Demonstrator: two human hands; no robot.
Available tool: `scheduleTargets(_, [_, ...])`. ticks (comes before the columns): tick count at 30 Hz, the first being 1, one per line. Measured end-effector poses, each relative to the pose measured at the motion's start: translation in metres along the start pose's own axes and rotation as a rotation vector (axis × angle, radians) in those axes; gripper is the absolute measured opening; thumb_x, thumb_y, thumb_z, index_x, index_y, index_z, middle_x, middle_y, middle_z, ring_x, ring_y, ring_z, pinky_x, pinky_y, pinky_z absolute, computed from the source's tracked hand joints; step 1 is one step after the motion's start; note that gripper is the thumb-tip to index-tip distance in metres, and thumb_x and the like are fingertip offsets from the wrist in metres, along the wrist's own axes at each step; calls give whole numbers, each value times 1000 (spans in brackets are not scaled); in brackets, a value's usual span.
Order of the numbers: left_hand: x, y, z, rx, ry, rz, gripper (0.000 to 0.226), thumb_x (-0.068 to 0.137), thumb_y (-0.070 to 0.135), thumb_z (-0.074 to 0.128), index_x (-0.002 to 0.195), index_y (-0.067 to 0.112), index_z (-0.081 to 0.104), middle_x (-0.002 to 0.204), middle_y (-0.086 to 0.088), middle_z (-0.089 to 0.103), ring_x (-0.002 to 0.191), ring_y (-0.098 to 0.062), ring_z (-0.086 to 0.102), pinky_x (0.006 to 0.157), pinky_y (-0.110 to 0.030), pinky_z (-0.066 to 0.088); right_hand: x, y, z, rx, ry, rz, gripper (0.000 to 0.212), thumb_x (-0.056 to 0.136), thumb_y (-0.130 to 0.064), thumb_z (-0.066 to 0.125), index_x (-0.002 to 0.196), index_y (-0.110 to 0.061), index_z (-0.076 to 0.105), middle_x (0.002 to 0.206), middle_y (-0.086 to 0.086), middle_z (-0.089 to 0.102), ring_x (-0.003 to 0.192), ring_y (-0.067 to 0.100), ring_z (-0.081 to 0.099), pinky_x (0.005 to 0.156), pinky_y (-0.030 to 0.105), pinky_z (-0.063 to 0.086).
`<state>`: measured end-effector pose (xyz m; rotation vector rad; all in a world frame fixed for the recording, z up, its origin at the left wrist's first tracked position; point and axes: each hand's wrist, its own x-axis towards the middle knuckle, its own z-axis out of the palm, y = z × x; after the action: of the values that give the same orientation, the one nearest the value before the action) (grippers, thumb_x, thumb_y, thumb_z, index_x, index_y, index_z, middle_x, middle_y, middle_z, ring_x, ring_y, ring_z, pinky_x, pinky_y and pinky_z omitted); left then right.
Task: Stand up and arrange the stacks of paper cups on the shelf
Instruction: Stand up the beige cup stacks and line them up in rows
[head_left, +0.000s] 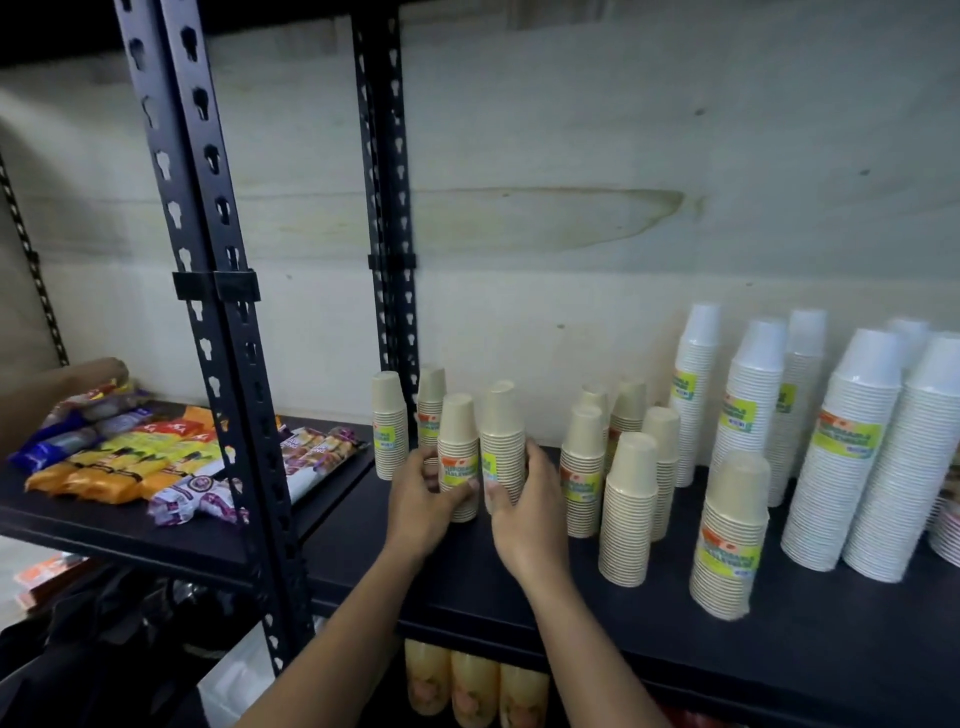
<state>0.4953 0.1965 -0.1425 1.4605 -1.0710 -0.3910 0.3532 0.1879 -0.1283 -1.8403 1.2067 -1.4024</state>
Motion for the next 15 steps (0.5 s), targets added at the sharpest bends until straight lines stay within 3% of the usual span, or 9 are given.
scheduleTargets(6, [19, -8, 5, -34, -36, -26, 57, 78, 17, 87, 125, 26, 55, 101, 11, 67, 93, -6, 66, 78, -21, 53, 20, 13, 19, 25, 36, 140, 70, 93, -10, 67, 153, -22, 32, 148, 1, 50, 135, 22, 49, 110, 42, 44])
scheduleTargets(11, [31, -20, 12, -38, -126, -14, 66, 76, 26, 89, 132, 26, 55, 109, 6, 69, 100, -11, 68, 90, -35, 58, 26, 25, 20, -12, -47, 185, 75, 95, -5, 60, 155, -24, 20, 149, 4, 49, 133, 25, 52, 106, 41, 47])
scheduleTargets(15, [36, -19, 18, -65, -147, 0, 63, 77, 27, 88, 130, 33, 54, 111, 4, 68, 102, -13, 67, 90, -32, 57, 38, 31, 22, -9, -65, 215, 76, 92, -6, 61, 154, -25, 21, 142, 5, 54, 125, 26, 56, 101, 42, 51])
